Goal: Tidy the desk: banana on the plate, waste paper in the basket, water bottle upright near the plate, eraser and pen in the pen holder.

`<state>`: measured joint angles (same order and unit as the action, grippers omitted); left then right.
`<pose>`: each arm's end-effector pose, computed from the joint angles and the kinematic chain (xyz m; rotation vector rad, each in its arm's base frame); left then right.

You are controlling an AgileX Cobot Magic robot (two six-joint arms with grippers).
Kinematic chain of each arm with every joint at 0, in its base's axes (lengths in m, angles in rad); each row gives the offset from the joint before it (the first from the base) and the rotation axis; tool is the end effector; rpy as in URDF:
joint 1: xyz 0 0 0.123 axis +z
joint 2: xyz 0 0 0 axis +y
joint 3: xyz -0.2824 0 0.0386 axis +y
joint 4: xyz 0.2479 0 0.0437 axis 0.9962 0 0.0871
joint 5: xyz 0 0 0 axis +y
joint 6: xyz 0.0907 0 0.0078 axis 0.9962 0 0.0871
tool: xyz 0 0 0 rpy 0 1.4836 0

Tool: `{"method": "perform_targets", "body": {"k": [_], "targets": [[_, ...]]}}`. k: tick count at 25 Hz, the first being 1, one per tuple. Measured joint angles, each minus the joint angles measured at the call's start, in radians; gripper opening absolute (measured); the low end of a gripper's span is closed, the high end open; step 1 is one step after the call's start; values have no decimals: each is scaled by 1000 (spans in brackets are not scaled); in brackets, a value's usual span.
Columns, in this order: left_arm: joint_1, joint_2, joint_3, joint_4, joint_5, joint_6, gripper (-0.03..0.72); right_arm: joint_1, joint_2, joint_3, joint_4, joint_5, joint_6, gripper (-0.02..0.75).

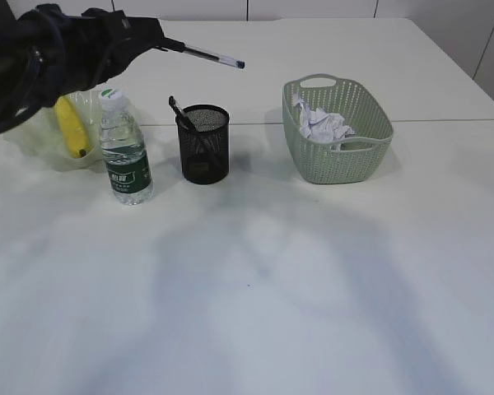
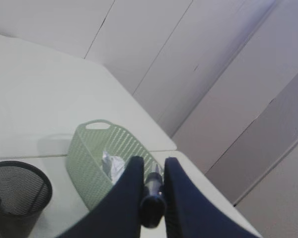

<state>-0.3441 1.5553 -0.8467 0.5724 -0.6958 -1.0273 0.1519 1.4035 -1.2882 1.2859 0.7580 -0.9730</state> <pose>0.3059 -0.1431 0.2769 0.1063 1.6658 -0.9815 0.2952 0.1060 0.4033 -0.4532 1.8293 0.9187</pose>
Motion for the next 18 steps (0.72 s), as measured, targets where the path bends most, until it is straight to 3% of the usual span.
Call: {"method": "perform_targets", "body": {"k": [8, 18], "targets": [[1, 6, -177, 129, 360, -2, 52, 0, 0, 0, -20, 10, 4, 595], [0, 112, -339, 197, 534, -2, 52, 0, 0, 0, -30, 35, 6, 595]]}}
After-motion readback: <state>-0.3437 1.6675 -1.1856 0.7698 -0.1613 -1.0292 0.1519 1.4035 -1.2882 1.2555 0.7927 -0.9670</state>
